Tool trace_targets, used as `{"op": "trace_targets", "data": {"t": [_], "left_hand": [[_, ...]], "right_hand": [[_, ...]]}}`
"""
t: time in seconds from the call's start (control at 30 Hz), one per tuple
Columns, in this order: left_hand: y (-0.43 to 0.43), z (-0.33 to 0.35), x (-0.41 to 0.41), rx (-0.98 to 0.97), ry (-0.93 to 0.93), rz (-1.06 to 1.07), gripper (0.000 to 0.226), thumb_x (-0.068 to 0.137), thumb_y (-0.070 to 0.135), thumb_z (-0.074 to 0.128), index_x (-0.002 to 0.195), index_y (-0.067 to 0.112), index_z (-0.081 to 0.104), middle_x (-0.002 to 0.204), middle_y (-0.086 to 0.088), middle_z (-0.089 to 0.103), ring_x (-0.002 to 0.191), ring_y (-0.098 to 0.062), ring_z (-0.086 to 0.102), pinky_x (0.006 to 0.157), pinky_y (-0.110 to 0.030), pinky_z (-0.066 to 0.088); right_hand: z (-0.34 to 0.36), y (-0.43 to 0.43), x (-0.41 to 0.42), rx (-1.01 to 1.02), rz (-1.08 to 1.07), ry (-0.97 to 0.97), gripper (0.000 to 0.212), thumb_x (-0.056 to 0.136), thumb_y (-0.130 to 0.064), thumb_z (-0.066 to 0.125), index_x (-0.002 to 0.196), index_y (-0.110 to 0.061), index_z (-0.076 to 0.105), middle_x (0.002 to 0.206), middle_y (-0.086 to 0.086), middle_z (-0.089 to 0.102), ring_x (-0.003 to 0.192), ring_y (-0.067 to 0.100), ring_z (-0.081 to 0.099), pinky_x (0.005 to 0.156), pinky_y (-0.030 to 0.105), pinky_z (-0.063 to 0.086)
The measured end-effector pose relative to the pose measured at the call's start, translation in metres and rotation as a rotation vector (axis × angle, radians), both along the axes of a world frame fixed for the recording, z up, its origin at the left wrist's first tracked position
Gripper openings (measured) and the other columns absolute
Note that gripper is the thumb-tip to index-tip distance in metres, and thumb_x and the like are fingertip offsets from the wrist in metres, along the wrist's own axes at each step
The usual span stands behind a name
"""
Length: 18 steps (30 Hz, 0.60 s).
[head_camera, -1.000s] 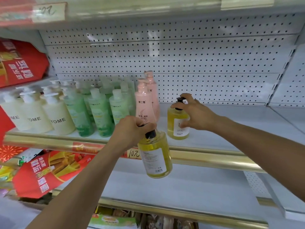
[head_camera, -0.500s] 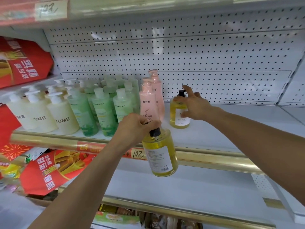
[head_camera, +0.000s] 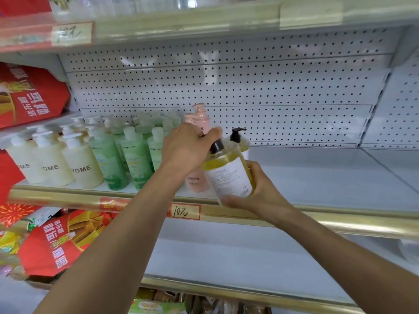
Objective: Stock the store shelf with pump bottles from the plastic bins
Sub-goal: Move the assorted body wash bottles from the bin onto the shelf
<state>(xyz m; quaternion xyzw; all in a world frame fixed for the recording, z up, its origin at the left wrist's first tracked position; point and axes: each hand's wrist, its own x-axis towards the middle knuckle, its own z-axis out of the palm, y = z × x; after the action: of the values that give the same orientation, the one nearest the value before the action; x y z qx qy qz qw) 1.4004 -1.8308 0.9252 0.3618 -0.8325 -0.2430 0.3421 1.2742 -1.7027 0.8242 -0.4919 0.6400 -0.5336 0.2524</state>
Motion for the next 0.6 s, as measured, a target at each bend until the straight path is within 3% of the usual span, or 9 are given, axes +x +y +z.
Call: {"op": "trace_targets", "data": {"t": [0.07,0.2,0.3,0.37,0.47,0.6], "left_hand": [[0.001,0.007,-0.004,0.04,0.034,-0.03,0.062,0.088,0.063,0.053,0.083,0.004,0.07,0.073,-0.011,0.073,0.065,-0.029,0.071,0.071,-0.044,0.06],[-0.005,0.013,-0.002,0.319,0.168,-0.17,0.057,0.088,0.067,0.049,0.103,0.015,0.064,0.082,0.001,0.073,0.061,-0.016,0.072,0.06,-0.033,0.062],[-0.006,0.004,-0.002,0.549,0.178,-0.34,0.057,0.087,0.068,0.05,0.129,0.029,0.057,0.108,0.007,0.068,0.089,-0.012,0.071,0.066,-0.027,0.06],[-0.004,-0.003,-0.007,0.648,0.225,-0.403,0.061,0.085,0.069,0.052,0.134,0.032,0.053,0.12,0.008,0.064,0.105,-0.015,0.067,0.079,-0.032,0.059],[-0.003,-0.003,-0.014,0.731,0.287,-0.403,0.054,0.085,0.064,0.058,0.122,0.026,0.063,0.118,0.0,0.07,0.105,-0.019,0.067,0.087,-0.041,0.057],[-0.003,0.0,-0.018,0.646,0.24,-0.378,0.033,0.086,0.056,0.064,0.086,0.026,0.076,0.094,0.003,0.076,0.079,-0.013,0.07,0.061,-0.029,0.056]], "right_hand": [[0.005,0.003,-0.002,-0.027,-0.022,-0.119,0.075,0.053,-0.04,0.087,0.117,-0.034,0.048,0.108,-0.006,0.066,0.09,0.006,0.068,0.067,0.022,0.055],[0.008,0.013,-0.006,-0.088,0.293,-0.668,0.07,0.058,-0.04,0.084,0.117,-0.01,0.06,0.102,0.015,0.069,0.087,0.031,0.069,0.065,0.036,0.057],[0.009,0.018,-0.003,-0.075,0.411,-0.858,0.077,0.061,-0.047,0.081,0.123,-0.007,0.058,0.107,0.024,0.064,0.089,0.04,0.066,0.063,0.035,0.057],[0.01,0.018,-0.001,-0.072,0.456,-0.891,0.081,0.065,-0.048,0.077,0.129,-0.005,0.053,0.11,0.029,0.06,0.09,0.042,0.065,0.065,0.036,0.057],[0.011,0.02,0.0,-0.049,0.487,-0.915,0.086,0.064,-0.048,0.078,0.133,-0.005,0.049,0.113,0.032,0.058,0.091,0.044,0.065,0.071,0.038,0.058],[0.007,0.024,-0.002,-0.022,0.561,-0.971,0.087,0.068,-0.047,0.076,0.139,-0.007,0.045,0.118,0.034,0.056,0.096,0.046,0.063,0.08,0.042,0.057]]}}
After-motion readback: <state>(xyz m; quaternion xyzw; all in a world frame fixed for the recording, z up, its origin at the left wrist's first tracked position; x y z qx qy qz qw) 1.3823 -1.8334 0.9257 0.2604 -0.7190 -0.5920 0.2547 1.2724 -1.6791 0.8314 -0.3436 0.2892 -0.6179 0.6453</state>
